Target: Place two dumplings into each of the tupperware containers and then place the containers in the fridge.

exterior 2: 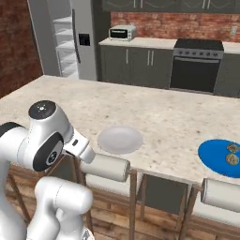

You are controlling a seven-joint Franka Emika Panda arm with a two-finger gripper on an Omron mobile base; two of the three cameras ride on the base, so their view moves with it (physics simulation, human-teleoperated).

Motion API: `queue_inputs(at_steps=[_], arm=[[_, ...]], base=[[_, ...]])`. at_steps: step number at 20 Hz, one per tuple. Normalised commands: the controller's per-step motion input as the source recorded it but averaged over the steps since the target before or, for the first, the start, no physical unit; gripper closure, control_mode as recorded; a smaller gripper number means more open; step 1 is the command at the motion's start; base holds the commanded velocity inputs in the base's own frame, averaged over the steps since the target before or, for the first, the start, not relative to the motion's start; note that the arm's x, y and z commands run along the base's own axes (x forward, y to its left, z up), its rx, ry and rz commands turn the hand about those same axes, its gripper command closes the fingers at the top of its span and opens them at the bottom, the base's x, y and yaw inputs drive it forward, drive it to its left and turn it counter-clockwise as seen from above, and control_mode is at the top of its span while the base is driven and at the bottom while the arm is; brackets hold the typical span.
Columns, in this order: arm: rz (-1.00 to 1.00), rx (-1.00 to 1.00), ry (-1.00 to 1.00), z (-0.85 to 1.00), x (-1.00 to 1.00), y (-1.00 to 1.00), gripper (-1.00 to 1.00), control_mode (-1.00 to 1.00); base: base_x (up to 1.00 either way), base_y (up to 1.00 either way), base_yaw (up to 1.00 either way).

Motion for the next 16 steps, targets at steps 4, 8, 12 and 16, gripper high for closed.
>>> queue_inputs(at_steps=[4, 8, 12, 16], arm=[[0.00, 0.00, 0.00, 0.00, 0.00, 0.00, -1.00, 1.00], [0.00, 0.00, 0.00, 0.00, 0.00, 0.00, -1.00, 1.00], [0.00, 0.00, 0.00, 0.00, 0.00, 0.00, -1.00, 1.00], [0.00, 0.00, 0.00, 0.00, 0.00, 0.00, -1.00, 1.00]], base=[[0.06, -1.00, 0.00], [0.08, -1.00, 0.00], [0.17, -1.00, 0.00], [0.25, -1.00, 0.00]])
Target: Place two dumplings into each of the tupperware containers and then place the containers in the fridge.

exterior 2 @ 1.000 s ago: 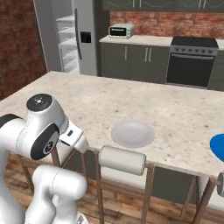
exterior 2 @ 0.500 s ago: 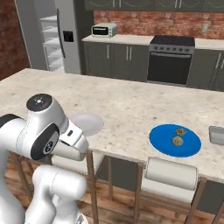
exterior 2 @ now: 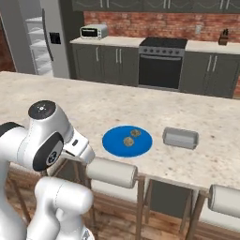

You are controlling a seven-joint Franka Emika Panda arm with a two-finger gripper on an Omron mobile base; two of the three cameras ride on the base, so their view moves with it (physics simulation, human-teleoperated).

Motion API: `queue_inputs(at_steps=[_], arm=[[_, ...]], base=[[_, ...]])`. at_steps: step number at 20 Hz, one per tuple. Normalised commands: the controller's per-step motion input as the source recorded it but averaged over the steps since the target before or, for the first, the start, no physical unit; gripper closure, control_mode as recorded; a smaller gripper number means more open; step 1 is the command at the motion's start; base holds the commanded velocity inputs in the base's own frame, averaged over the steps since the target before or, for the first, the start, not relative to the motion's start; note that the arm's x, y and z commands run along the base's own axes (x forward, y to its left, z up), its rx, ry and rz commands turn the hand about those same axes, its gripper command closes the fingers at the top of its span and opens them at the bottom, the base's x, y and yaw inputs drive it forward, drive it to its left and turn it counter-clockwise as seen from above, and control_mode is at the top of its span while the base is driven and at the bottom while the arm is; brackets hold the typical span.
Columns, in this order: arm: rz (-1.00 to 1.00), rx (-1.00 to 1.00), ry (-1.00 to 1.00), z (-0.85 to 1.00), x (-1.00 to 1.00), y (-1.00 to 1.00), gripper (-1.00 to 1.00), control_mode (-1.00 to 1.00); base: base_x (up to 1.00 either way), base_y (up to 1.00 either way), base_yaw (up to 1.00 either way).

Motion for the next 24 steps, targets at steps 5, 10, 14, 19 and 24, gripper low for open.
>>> queue_inputs(at_steps=[5, 10, 14, 19, 24], arm=[[0.00, 0.00, 0.00, 0.00, 0.00, 0.00, -1.00, 1.00], [0.00, 0.00, 0.00, 0.00, 0.00, 0.00, -1.00, 1.00], [0.00, 0.00, 0.00, 0.00, 0.00, 0.00, -1.00, 1.00], [0.00, 0.00, 0.00, 0.00, 0.00, 0.00, -1.00, 1.00], [0.00, 0.00, 0.00, 0.00, 0.00, 0.00, -1.00, 1.00]], base=[[0.31, -0.93, 0.00], [0.03, -0.87, 0.00], [0.21, -0.25, 0.00], [0.51, 0.00, 0.05], [0.61, -0.14, 0.11]])
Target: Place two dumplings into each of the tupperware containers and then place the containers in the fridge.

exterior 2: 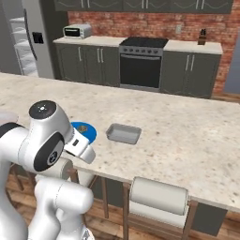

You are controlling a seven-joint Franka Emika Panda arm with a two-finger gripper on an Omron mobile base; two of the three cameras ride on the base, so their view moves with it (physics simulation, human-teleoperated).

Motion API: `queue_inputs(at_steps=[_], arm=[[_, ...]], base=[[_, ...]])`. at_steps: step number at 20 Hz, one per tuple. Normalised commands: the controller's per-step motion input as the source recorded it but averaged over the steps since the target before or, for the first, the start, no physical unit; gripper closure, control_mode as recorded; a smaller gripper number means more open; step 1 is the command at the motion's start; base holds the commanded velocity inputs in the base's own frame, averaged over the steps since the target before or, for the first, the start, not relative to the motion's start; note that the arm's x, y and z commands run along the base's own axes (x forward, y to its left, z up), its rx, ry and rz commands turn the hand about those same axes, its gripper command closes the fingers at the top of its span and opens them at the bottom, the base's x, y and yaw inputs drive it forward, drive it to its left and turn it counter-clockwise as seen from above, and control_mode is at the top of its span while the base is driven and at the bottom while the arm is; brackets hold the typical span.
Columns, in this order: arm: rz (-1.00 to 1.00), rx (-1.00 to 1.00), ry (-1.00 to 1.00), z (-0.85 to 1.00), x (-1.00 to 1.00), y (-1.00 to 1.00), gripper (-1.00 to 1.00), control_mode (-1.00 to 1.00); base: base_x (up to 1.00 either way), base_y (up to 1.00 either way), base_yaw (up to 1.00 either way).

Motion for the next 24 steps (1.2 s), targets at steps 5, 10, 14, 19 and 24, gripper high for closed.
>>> queue_inputs(at_steps=[5, 10, 14, 19, 24], arm=[[0.00, 0.00, 0.00, 0.00, 0.00, 0.00, -1.00, 1.00], [0.00, 0.00, 0.00, 0.00, 0.00, 0.00, -1.00, 1.00], [0.24, 0.00, 0.00, -0.13, 0.61, 0.03, -1.00, -1.00], [0.12, 0.00, 0.00, -0.08, 0.73, 0.38, -1.00, -1.00], [0.00, -0.07, 0.06, 0.00, 0.36, 0.49, -1.00, -1.00]], base=[[0.65, -0.11, 0.30], [0.44, -0.04, 0.33], [0.00, 0.00, 0.00], [0.00, 0.00, 0.00], [0.00, 0.00, 0.00]])
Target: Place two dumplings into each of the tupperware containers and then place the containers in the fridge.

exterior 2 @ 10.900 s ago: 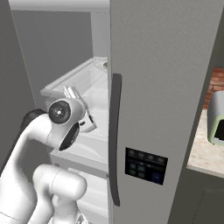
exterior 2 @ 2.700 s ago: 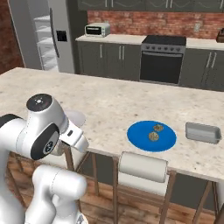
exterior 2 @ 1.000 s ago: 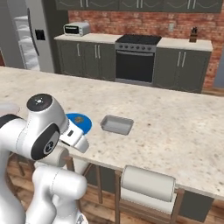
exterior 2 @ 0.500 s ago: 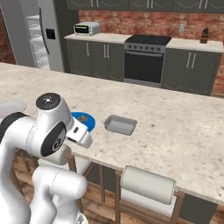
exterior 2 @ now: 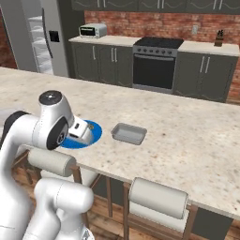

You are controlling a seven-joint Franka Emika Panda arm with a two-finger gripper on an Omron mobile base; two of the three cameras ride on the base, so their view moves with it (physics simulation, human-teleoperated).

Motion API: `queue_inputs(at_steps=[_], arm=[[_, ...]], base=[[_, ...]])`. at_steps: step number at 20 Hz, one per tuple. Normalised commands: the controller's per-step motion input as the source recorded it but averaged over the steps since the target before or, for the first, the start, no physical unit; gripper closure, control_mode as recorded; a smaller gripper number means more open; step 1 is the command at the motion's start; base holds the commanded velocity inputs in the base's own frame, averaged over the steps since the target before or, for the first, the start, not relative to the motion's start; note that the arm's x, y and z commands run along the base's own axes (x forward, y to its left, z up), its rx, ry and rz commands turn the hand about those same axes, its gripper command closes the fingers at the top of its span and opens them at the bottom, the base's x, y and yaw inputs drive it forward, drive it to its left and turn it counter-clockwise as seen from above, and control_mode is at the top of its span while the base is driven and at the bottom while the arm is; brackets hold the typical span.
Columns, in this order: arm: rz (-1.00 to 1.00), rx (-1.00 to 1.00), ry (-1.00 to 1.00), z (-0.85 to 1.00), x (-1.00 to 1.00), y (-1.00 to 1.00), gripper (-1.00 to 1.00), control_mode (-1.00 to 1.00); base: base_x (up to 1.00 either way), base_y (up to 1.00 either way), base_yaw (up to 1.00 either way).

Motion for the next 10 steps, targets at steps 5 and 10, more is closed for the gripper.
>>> queue_inputs(at_steps=[5, 10], arm=[[0.00, -0.15, 0.15, -0.10, 0.42, 0.43, -1.00, -1.00], [0.07, -0.07, 0.06, -0.43, 0.62, 0.35, -1.00, -1.00]], base=[[0.00, 0.00, 0.00], [0.00, 0.00, 0.00]])
